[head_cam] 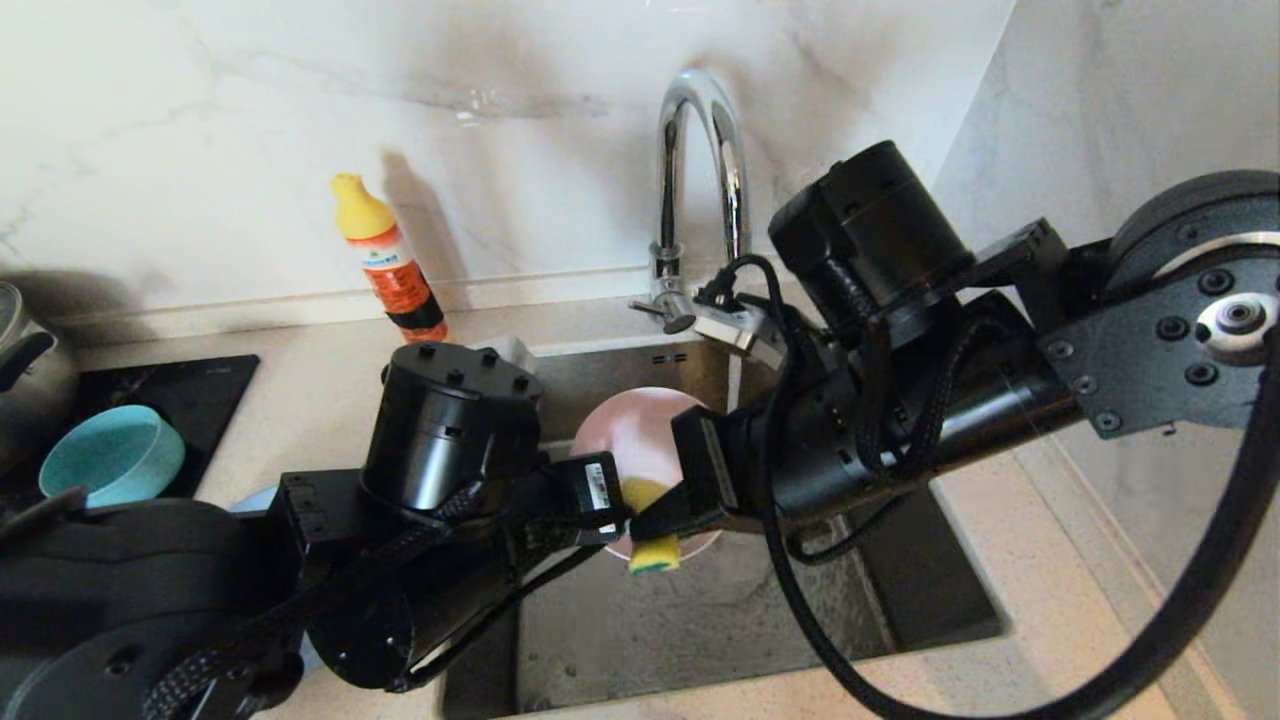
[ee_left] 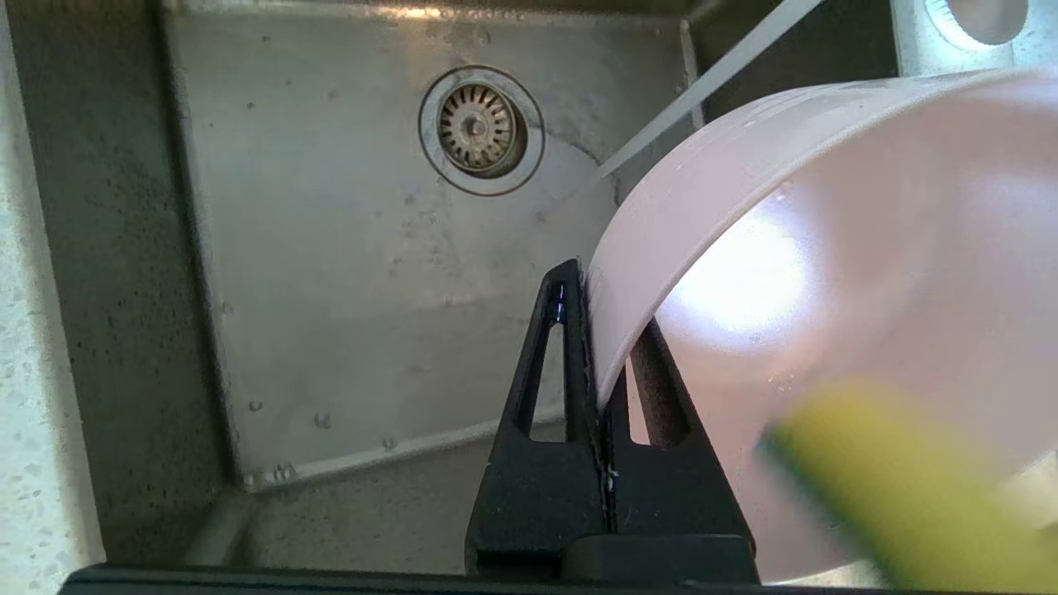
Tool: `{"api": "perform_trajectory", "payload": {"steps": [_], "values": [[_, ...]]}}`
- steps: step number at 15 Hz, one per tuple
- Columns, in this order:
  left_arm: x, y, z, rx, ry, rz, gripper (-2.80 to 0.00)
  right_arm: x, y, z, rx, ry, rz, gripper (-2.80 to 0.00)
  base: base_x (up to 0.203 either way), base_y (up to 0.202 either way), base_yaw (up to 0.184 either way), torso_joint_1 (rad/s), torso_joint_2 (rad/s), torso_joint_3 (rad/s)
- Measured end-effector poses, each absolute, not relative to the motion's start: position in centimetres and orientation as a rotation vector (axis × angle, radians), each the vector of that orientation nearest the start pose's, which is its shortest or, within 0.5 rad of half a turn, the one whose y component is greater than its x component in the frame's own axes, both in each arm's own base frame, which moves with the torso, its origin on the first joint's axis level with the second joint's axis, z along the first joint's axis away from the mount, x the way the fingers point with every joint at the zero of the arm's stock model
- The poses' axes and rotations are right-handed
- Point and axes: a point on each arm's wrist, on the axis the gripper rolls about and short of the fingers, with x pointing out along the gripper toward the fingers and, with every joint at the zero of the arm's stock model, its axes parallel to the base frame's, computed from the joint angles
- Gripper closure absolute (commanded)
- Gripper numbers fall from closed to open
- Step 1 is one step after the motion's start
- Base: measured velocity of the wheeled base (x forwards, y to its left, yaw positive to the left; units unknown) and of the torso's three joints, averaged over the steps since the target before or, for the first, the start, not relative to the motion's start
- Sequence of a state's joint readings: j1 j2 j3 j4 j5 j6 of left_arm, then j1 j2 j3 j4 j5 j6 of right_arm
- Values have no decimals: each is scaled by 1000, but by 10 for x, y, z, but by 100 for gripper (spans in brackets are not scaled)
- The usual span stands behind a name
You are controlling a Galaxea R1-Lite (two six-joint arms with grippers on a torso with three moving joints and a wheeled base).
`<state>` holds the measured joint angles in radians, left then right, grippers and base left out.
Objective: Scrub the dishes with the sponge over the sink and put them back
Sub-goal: Wipe the bowl
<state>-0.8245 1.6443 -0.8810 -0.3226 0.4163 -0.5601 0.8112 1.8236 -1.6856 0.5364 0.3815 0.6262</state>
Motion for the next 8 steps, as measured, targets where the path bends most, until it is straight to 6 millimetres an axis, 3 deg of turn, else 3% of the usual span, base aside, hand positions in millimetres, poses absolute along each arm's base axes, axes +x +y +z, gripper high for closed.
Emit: {"api": "perform_trajectory", "payload": {"steps": [5, 8], "values": [[203, -207, 191, -292, 458, -288, 0, 244, 234, 294, 424, 945, 843, 0, 0, 0, 0, 0, 0, 0], [202, -205, 191, -291, 457, -287, 0, 245, 223, 298, 430, 949, 817, 0, 0, 0, 0, 0, 0, 0]]}}
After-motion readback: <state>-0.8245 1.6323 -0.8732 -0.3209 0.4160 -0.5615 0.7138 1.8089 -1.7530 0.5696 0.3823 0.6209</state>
